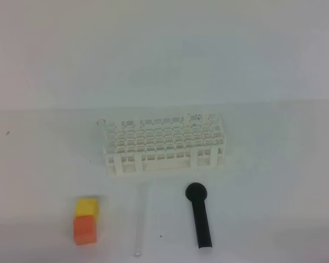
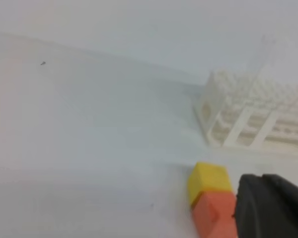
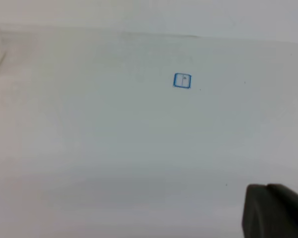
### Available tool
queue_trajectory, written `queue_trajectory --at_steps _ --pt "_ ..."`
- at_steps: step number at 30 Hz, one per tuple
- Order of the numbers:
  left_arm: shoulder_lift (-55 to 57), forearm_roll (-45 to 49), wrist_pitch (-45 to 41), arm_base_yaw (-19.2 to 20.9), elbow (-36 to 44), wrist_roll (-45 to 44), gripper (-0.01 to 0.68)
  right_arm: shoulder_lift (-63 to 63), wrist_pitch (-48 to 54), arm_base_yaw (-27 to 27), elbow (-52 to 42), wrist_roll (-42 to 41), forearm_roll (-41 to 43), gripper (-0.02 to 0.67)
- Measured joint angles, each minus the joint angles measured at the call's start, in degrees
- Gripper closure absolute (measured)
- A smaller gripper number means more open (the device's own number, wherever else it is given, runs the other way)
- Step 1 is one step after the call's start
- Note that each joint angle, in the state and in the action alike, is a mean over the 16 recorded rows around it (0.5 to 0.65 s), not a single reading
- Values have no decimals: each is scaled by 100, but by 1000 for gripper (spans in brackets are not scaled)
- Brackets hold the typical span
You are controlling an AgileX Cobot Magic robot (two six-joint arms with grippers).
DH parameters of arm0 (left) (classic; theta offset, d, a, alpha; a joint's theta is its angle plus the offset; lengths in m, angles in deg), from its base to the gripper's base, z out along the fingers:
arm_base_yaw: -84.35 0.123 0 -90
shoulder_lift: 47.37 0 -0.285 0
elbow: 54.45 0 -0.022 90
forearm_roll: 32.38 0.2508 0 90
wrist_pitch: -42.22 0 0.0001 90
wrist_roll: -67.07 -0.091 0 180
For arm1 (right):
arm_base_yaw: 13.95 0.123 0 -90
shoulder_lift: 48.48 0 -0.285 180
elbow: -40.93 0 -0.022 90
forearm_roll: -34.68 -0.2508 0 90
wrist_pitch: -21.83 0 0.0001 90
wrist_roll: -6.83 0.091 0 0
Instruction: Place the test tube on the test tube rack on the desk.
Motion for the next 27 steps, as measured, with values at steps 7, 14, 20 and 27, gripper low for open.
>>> queue_trajectory --at_steps 7,14,20,27 --pt "0 -1386 705 0 0 323 674 0 0 0 0 0 0 650" --pt "0 -3318 1835 0 -1 623 674 0 0 0 0 0 0 650" --pt "0 -4497 2194 0 -2 686 674 0 0 0 0 0 0 650" --pt "0 -5009 1599 0 -2 321 674 0 0 0 0 0 0 650"
